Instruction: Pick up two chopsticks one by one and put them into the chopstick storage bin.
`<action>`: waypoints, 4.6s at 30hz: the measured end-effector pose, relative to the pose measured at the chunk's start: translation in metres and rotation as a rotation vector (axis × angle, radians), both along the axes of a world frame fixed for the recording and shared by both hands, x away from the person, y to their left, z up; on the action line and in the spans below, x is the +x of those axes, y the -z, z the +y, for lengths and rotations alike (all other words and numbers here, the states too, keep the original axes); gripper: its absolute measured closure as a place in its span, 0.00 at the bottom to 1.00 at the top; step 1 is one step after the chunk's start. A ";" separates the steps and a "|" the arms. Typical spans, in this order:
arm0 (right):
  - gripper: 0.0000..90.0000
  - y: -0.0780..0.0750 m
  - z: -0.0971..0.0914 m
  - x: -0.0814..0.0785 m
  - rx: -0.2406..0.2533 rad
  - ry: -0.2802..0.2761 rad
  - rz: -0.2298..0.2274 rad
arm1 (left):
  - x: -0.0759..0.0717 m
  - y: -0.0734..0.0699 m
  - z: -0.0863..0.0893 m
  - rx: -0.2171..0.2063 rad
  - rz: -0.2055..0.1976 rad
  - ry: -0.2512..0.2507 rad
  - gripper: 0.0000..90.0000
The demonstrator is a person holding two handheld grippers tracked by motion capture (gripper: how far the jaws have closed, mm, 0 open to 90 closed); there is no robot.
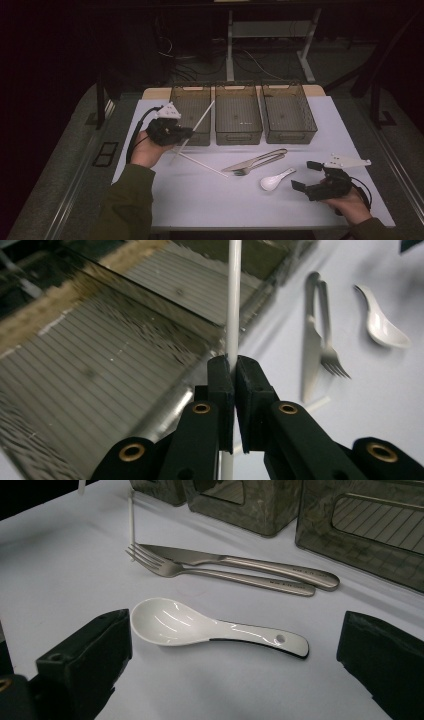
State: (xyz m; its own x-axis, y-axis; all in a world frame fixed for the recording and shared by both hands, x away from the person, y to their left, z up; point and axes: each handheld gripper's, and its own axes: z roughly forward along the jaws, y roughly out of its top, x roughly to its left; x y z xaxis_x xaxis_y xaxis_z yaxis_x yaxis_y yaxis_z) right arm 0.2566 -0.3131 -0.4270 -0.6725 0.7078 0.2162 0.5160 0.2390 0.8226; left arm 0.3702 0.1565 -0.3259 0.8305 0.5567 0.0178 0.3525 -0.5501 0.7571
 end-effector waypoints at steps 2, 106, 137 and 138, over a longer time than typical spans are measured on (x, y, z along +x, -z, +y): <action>0.01 0.000 0.000 0.001 -0.002 -0.001 -0.006 | 0.009 -0.008 0.000 -0.009 -0.009 -0.010 0.94; 0.01 0.001 -0.003 -0.001 0.027 0.001 0.008 | 0.005 0.110 0.035 0.197 0.098 -0.150 0.99; 0.01 0.001 -0.003 -0.002 0.020 -0.003 0.012 | -0.046 0.091 0.058 0.080 0.082 -0.066 0.90; 0.01 0.001 -0.003 -0.002 0.020 -0.003 0.012 | -0.048 0.090 0.057 0.069 0.081 -0.039 0.87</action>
State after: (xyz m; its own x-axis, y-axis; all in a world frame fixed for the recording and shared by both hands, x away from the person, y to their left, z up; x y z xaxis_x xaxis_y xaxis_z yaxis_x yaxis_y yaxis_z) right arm 0.2546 -0.3158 -0.4281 -0.6720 0.7012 0.2382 0.5248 0.2240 0.8212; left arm 0.3224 0.2131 -0.4157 0.8087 0.5881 -0.0088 0.4326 -0.5847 0.6863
